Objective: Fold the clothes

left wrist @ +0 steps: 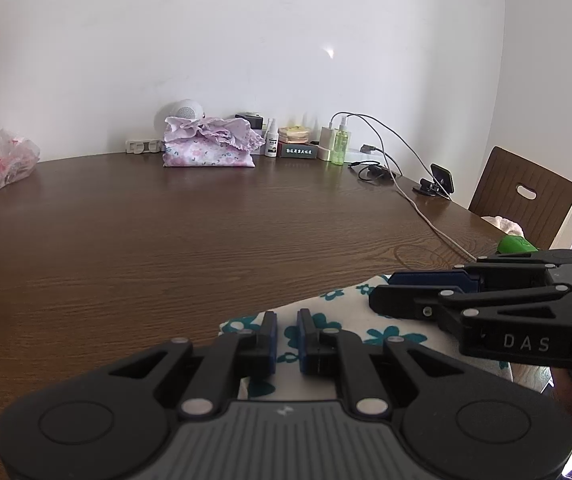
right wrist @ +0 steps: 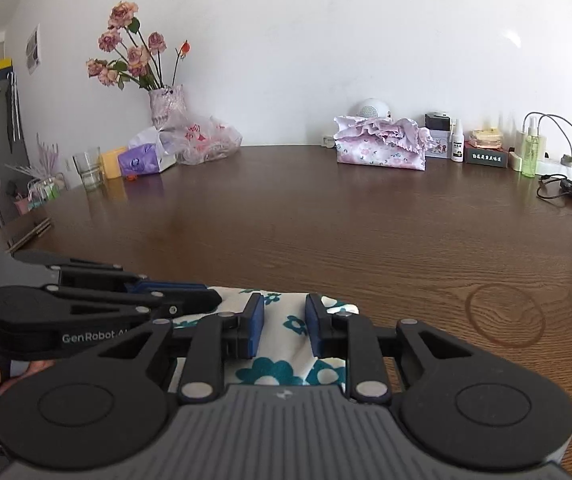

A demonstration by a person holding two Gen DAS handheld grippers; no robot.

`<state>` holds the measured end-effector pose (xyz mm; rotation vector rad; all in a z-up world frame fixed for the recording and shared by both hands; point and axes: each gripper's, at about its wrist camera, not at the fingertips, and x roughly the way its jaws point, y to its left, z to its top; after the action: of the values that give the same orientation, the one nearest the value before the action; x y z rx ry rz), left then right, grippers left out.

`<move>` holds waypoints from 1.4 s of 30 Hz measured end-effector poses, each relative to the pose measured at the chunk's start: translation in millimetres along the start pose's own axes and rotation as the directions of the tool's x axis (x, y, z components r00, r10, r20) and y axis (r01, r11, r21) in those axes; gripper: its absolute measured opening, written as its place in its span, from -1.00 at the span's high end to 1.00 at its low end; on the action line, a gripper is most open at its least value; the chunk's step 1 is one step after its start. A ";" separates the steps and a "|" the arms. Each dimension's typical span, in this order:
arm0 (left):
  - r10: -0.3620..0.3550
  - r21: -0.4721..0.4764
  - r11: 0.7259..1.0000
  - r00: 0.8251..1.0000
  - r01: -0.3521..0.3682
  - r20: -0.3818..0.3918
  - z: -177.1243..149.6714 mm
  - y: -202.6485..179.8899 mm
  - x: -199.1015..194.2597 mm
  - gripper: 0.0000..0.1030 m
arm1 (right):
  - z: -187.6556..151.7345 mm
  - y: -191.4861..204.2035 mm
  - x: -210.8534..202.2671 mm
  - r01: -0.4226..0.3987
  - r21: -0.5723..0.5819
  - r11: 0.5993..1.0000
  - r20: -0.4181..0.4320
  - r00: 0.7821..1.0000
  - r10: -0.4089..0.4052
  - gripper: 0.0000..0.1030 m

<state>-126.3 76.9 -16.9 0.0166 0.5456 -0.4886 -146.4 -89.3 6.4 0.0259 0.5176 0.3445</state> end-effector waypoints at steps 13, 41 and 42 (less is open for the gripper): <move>0.002 0.006 1.000 1.000 -0.002 -0.001 1.0 -1.4 1.0 0.81 | -3.3 1.1 -0.2 -0.001 -0.013 1.000 -0.011 1.000 0.001 0.55; 0.009 0.027 1.000 0.992 -0.012 0.122 19.2 -11.9 -39.4 0.56 | 9.6 -18.4 -23.9 -0.022 0.076 0.997 0.092 0.996 0.015 0.50; 0.001 0.049 0.999 0.993 -0.007 0.122 17.2 -16.7 -40.1 0.56 | 9.8 -17.9 -22.1 -0.036 0.070 0.997 0.083 0.996 0.030 0.50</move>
<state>-155.2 77.3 19.9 0.0344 0.4136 -0.4952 -154.0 -112.9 23.6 0.1174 0.4489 0.3553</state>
